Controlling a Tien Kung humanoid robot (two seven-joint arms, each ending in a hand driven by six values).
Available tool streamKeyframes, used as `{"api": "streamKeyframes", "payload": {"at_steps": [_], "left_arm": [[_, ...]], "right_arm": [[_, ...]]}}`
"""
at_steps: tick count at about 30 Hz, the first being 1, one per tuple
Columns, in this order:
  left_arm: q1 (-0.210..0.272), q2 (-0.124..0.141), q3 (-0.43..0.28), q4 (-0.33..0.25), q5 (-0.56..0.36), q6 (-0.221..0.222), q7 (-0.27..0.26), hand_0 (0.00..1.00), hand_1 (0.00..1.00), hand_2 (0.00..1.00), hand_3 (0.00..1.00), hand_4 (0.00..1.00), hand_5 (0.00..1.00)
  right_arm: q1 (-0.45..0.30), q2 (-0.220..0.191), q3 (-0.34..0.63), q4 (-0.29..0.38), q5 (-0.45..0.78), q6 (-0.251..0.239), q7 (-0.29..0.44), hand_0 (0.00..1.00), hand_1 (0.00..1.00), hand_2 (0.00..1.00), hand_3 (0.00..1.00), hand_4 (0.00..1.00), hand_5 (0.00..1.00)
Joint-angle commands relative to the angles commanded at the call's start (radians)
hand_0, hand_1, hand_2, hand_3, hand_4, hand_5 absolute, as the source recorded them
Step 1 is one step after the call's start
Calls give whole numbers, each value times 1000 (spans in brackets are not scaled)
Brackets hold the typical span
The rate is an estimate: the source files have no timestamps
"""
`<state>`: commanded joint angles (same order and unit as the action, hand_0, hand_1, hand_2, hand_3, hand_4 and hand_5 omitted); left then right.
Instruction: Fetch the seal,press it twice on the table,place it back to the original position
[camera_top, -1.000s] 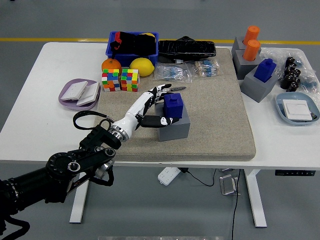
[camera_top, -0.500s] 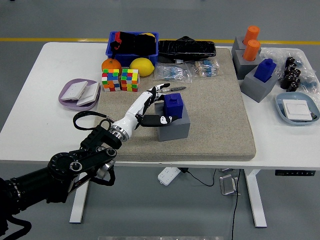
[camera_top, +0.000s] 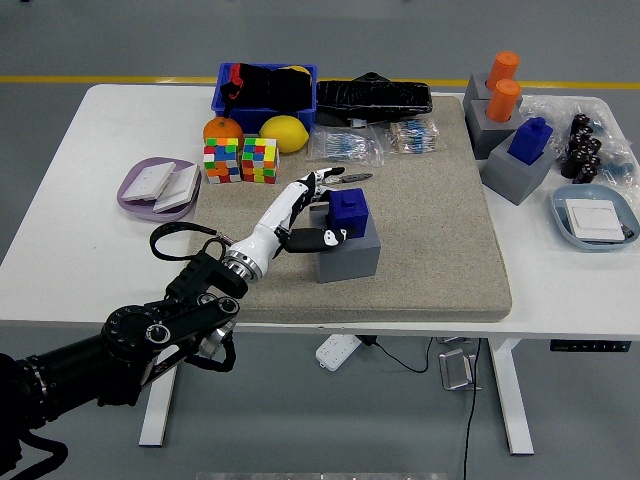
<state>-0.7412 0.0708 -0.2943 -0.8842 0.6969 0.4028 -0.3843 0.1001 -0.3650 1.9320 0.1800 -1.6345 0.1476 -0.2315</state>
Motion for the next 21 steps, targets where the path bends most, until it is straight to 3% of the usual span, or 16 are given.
{"api": "streamKeyframes", "payload": {"at_steps": [1, 6, 7, 12, 13, 21], "left_arm": [[0, -1, 2, 1, 9, 7, 3, 861, 651, 573, 862, 800, 2], [1, -6, 7, 4, 26, 25, 9, 861, 651, 573, 862, 800, 2], [1, -7, 7, 5, 28, 30, 9, 847, 607, 541, 849, 768, 2], [-3, -13, 11, 12, 32, 75, 3, 847, 607, 541, 849, 768, 2], [-4, -14, 12, 15, 30, 84, 0, 815, 547, 486, 815, 678, 2], [-9, -22, 13, 29, 8, 104, -16, 804, 545, 482, 810, 672, 2]], "right_arm": [[0, 0, 0, 0, 1, 0, 0, 788, 721, 726, 663, 803, 490], [0, -1, -1, 0, 0, -1, 0, 788, 721, 726, 663, 803, 490], [-1, -1, -1, 0, 1, -1, 0, 788, 721, 725, 663, 803, 490], [-1, -1, -1, 0, 2, -1, 1, 788, 721, 725, 663, 803, 490], [-1, -1, -2, 0, 2, -1, 1, 788, 721, 725, 663, 803, 491], [-1, 0, -2, 0, 1, -3, 2, 788, 721, 725, 663, 803, 491]]}}
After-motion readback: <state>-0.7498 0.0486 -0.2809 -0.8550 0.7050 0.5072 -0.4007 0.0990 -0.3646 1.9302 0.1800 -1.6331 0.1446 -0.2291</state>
